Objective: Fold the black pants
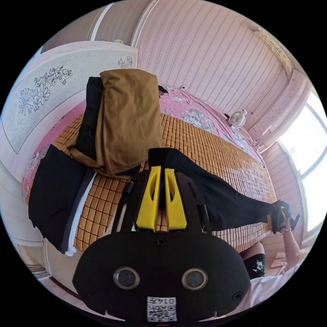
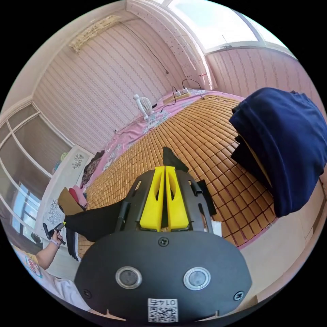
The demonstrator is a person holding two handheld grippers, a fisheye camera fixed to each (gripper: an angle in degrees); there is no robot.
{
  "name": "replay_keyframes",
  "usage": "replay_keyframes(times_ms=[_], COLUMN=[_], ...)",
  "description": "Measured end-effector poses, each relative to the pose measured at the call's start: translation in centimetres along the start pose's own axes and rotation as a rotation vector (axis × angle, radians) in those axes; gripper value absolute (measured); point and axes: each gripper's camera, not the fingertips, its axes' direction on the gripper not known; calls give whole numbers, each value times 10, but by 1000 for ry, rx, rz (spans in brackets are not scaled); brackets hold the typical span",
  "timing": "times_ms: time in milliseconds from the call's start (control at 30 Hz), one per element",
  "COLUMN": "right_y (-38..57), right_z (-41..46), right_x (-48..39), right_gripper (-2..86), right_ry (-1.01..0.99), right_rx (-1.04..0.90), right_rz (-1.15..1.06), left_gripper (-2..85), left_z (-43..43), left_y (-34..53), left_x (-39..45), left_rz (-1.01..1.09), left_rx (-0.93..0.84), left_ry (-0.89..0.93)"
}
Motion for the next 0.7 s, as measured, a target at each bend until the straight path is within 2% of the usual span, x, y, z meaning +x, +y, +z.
replay_keyframes(times_ms=[167, 233, 300, 367, 433, 500, 600, 667, 700], right_y=[24, 47, 75, 108, 126, 134, 118, 95, 90], right_z=[-61, -79, -83, -67, -54, -50, -39, -26, -20], right_x=[10, 20, 35, 68, 96, 105, 77, 37, 28], right_gripper=[-3, -2, -2, -2, -1, -1, -2, -2, -2], right_ry=[-163, -170, -109, -9, -13, 25, 158, 351, 373], right_rx=[193, 228, 194, 25, -66, -58, -49, -13, -7], right_rz=[-15, 3, 54, 191, 326, 382, 257, 72, 23], left_gripper=[-2, 1, 3, -2, -7, -9, -10, -10, -10], left_z=[-24, -31, -32, -27, -24, -26, -34, -37, -35], left_y=[19, 36, 69, 98, 128, 158, 170, 161, 151], left_x=[-18, -32, -59, -81, -100, -120, -131, -128, -123], left_rz=[22, 13, -69, -189, -308, -447, -514, -478, -438], left_rx=[71, 86, 56, -1, -44, -78, -61, -59, -65], left_ry=[68, 87, 127, 141, 92, 34, 3, -35, -47])
